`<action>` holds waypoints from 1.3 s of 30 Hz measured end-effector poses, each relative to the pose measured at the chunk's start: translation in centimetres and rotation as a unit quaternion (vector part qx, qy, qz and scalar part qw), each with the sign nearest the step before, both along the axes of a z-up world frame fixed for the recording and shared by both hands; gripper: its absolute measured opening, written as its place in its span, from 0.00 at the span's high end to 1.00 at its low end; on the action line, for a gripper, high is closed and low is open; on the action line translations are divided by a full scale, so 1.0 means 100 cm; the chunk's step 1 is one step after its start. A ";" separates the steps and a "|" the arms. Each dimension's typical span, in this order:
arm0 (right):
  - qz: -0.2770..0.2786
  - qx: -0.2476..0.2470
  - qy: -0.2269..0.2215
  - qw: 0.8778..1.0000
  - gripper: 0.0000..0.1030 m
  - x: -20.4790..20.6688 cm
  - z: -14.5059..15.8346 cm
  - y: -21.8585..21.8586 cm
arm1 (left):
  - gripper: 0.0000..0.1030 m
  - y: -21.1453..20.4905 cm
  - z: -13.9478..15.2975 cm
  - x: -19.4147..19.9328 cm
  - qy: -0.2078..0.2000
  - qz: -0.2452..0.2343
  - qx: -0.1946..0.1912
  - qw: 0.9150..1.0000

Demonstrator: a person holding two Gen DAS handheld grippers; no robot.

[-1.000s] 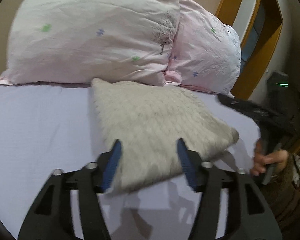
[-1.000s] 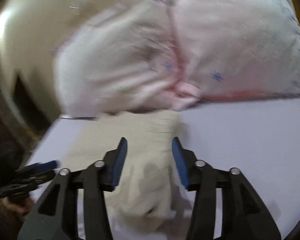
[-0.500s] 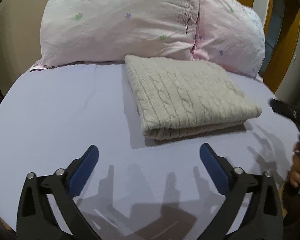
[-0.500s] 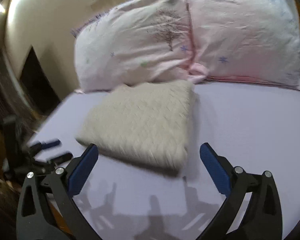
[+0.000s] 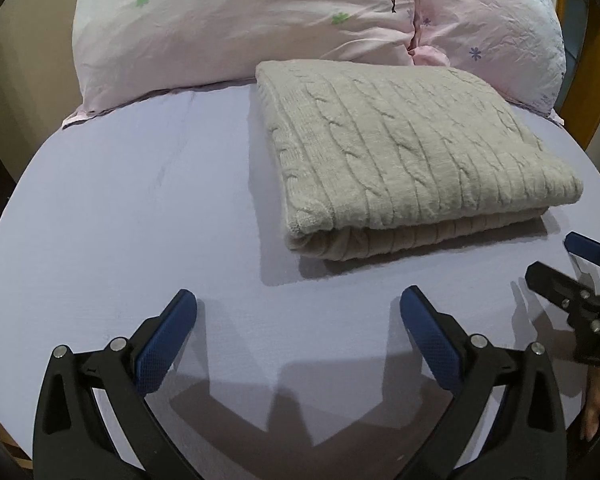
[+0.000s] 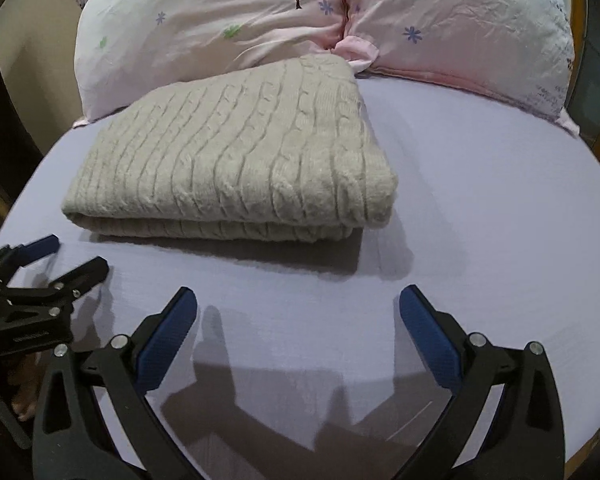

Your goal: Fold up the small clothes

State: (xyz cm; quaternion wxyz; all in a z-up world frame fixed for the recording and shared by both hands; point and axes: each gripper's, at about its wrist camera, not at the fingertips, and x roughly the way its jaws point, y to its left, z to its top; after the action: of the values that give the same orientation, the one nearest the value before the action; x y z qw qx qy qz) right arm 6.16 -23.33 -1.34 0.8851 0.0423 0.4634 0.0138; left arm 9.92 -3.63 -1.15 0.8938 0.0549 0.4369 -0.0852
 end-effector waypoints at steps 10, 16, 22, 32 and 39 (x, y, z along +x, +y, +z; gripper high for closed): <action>0.002 -0.034 0.003 0.999 0.02 0.007 -0.004 0.006 | 0.01 0.001 0.000 -0.001 -0.001 -0.001 0.000 1.000; 0.002 -0.034 0.003 0.999 0.02 0.005 -0.004 0.006 | 0.01 0.001 0.000 -0.001 -0.001 -0.001 0.000 1.000; 0.001 -0.034 0.003 0.999 0.02 0.004 -0.004 0.006 | 0.01 0.000 0.000 -0.001 -0.001 -0.001 0.000 1.000; 0.001 -0.034 0.003 0.999 0.02 0.004 -0.004 0.006 | 0.01 0.000 0.000 0.000 -0.001 -0.001 0.000 1.000; 0.001 -0.034 0.003 0.999 0.02 0.004 -0.004 0.006 | 0.01 0.001 0.000 -0.001 -0.001 -0.001 0.000 1.000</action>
State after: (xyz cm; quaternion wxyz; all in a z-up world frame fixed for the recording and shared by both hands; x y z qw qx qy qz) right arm 6.59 -22.72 -1.73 0.8845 0.0117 0.4663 -0.0014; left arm 9.87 -3.57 -1.16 0.8940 0.0557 0.4362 -0.0860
